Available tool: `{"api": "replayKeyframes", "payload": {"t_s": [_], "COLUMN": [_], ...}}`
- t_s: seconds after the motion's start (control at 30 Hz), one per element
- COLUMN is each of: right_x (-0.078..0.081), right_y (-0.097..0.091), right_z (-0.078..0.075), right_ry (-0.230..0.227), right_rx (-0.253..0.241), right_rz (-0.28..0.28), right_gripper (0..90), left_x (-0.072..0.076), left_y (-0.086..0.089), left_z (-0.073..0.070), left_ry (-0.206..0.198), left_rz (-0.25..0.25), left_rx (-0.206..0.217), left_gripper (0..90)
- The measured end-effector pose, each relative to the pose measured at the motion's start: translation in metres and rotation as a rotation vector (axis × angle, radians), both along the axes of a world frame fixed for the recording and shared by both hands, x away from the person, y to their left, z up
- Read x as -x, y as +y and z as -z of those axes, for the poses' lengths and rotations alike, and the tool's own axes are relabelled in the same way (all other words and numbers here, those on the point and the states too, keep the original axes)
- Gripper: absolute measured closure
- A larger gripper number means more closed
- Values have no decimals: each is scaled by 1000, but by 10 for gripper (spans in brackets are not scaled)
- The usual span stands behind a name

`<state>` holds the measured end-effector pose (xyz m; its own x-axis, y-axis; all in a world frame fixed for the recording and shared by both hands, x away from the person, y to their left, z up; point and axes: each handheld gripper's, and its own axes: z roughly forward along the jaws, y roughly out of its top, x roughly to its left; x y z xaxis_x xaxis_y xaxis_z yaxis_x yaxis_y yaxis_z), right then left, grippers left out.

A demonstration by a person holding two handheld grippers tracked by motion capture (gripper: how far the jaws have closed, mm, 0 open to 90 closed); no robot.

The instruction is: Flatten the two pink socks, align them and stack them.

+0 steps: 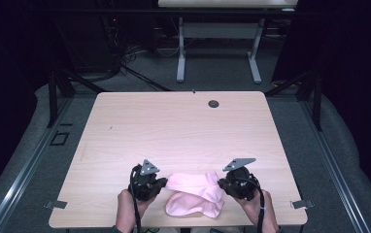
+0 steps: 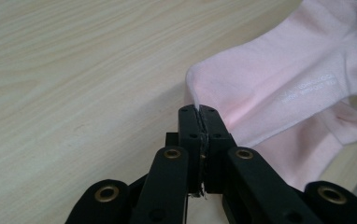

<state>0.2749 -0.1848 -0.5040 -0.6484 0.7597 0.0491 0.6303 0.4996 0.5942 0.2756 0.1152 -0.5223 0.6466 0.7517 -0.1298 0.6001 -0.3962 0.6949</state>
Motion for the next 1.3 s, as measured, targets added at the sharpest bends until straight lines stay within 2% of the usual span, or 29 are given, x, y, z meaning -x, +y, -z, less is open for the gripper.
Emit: {"api": "replayKeyframes", "payload": {"t_s": [0.13, 0.17, 0.2, 0.23, 0.33, 0.4, 0.47, 0.7, 0.83, 0.87, 1.0, 1.03, 1.1, 1.2, 1.3], "right_x": [11, 12, 13, 13, 13, 13, 14, 13, 12, 12, 13, 13, 14, 14, 14], "right_y": [-3, -4, -5, -6, -8, -7, -6, -2, 1, 1, -1, -1, -1, -1, -2], "right_z": [6, 8, 12, 15, 25, 30, 32, 40, 49, 50, 53, 55, 55, 55, 54], "right_ry": [22, 31, 36, 49, 80, 83, 89, 102, 104, 105, 98, 85, 86, 83, 83], "right_rx": [-11, -4, -19, -13, -16, -16, -15, -23, 9, 3, 4, -5, 3, 10, -4], "right_rz": [0, -2, -1, 1, -4, -7, -13, -30, -31, -28, -29, -25, -28, -31, -18], "right_gripper": [843, 842, 842, 842, 841, 841, 840, 830, 789, 775, 743, 737, 726, 694, 614], "left_x": [13, 16, 18, 21, 29, 32, 35, 40, 41, 41, 43, 43, 44, 44, 44], "left_y": [-1, -1, -1, -2, -4, -4, -2, -1, -3, -4, -7, -7, -8, -6, -2], "left_z": [2, 3, 5, 8, 18, 22, 24, 30, 34, 34, 38, 40, 42, 42, 35], "left_ry": [4, 10, 15, 34, 56, 65, 68, 65, 57, 55, 35, 35, 20, 1, -31], "left_rz": [22, 19, 26, 28, 35, 34, 33, 32, 28, 25, 24, 20, 15, -8, -27], "left_rx": [9, 22, 19, 31, 15, 11, 16, -35, -89, -103, -154, -158, -177, -184, -168], "left_gripper": [895, 895, 894, 895, 894, 894, 894, 886, 728, 684, 634, 622, 589, 467, 340]}}
